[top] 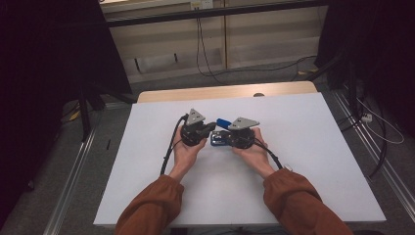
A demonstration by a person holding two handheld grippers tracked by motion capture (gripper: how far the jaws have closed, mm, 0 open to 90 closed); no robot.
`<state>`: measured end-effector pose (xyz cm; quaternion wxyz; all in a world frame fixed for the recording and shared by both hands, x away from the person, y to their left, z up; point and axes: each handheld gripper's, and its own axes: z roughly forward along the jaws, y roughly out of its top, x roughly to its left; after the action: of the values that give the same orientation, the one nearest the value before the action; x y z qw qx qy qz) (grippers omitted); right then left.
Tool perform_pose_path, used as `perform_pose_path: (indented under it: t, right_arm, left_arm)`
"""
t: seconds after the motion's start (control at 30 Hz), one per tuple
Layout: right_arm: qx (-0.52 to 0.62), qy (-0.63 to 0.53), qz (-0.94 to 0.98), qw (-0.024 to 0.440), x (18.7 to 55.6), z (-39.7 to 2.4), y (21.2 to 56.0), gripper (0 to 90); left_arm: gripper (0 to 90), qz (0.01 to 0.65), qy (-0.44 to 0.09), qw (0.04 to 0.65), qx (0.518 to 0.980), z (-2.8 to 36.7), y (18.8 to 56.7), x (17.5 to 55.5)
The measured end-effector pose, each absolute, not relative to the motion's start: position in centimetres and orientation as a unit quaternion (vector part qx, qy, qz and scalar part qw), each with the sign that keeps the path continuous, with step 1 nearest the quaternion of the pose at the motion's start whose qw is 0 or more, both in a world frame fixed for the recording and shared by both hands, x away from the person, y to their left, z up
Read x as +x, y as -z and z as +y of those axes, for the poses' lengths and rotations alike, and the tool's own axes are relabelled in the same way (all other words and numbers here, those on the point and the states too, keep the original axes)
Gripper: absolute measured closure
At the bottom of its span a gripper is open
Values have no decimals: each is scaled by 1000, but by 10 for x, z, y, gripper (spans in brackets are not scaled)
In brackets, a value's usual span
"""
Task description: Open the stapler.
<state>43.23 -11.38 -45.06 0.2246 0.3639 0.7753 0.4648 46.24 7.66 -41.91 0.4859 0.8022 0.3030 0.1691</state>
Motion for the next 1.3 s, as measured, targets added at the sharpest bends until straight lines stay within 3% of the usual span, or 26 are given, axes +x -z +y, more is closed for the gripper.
perform_pose_path:
  t: [0.23,1.3]
  right_arm:
    - [372,-473,760,245,434,-110,452,900]
    - [363,-467,766,253,432,-109,451,900]
  left_arm:
    - [900,303,-169,484,803,77,419,463]
    - [900,304,-153,453,824,78,437,468]
